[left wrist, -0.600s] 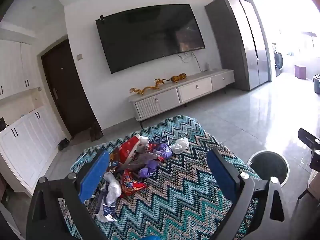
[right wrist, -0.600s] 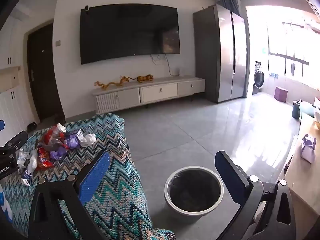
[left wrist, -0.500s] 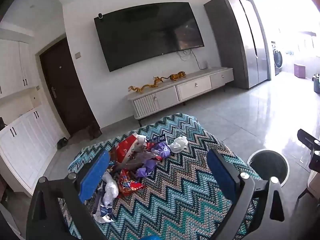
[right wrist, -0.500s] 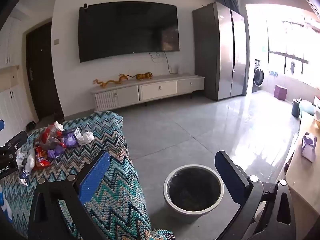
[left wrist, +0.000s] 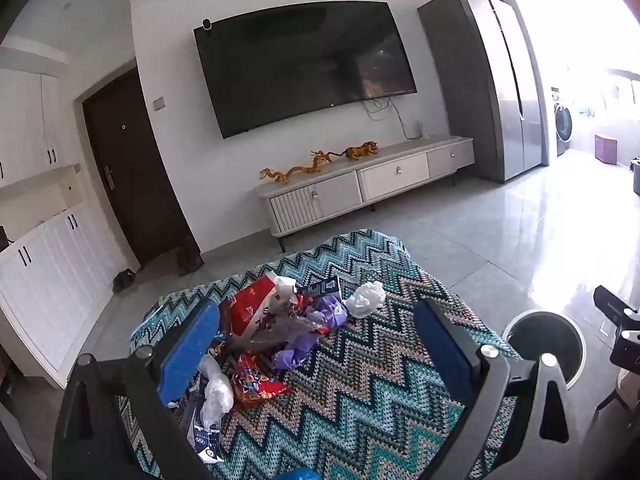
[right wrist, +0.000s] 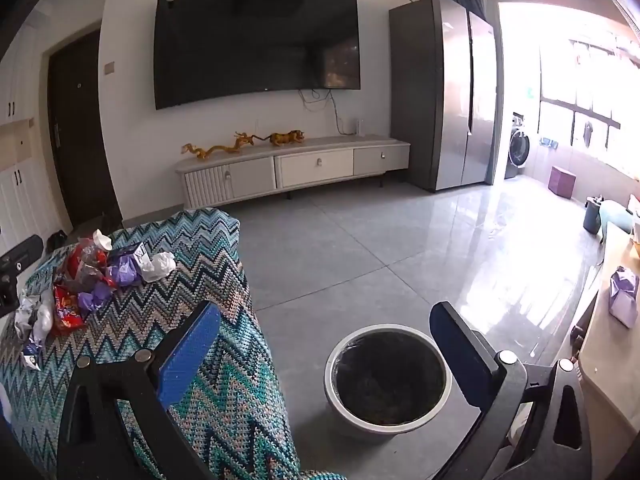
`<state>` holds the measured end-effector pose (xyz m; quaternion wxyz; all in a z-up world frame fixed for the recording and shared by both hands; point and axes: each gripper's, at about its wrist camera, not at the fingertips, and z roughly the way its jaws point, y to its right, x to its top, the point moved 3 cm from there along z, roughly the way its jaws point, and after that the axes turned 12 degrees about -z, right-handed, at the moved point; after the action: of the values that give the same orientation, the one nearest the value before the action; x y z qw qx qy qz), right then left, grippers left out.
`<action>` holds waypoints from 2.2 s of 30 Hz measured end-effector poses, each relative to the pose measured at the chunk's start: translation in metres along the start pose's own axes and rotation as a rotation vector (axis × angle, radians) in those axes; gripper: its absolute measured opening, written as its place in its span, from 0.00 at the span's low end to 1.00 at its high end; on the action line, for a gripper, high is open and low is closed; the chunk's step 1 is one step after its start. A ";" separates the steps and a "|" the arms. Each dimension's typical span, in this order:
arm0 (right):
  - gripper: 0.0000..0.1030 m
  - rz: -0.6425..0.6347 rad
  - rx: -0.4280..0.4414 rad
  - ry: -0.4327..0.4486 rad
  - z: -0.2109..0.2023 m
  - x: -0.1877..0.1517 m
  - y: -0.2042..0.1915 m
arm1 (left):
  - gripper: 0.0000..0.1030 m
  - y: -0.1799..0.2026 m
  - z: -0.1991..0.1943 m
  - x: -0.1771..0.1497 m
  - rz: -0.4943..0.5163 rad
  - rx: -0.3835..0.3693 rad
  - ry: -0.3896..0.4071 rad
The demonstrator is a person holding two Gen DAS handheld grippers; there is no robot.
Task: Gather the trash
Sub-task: 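Move both tools toward the trash pile on the blanket, then grasp the white paper packet with left tool while right tool grasps red snack wrapper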
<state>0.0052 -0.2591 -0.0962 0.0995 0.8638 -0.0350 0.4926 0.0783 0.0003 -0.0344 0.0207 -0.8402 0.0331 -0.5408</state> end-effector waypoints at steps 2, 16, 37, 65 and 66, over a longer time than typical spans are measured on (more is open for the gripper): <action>1.00 -0.005 0.002 -0.007 0.005 0.002 -0.003 | 0.95 -0.002 0.003 0.000 -0.006 -0.001 -0.008; 1.00 -0.061 0.052 -0.028 0.029 0.013 -0.035 | 0.95 -0.027 0.027 -0.006 -0.065 0.015 -0.069; 1.00 -0.106 0.074 -0.038 0.034 0.022 -0.058 | 0.95 -0.045 0.030 -0.014 -0.111 -0.061 -0.126; 1.00 -0.222 0.256 -0.004 0.020 0.036 -0.130 | 0.95 -0.147 0.017 -0.056 -0.254 0.086 -0.215; 1.00 -0.225 0.264 -0.002 0.020 0.036 -0.132 | 0.95 -0.150 0.017 -0.057 -0.259 0.087 -0.221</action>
<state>0.0614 -0.1326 -0.0932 0.0398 0.8684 0.1267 0.4777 0.0752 0.1544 -0.0821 -0.0092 -0.8901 -0.1012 -0.4443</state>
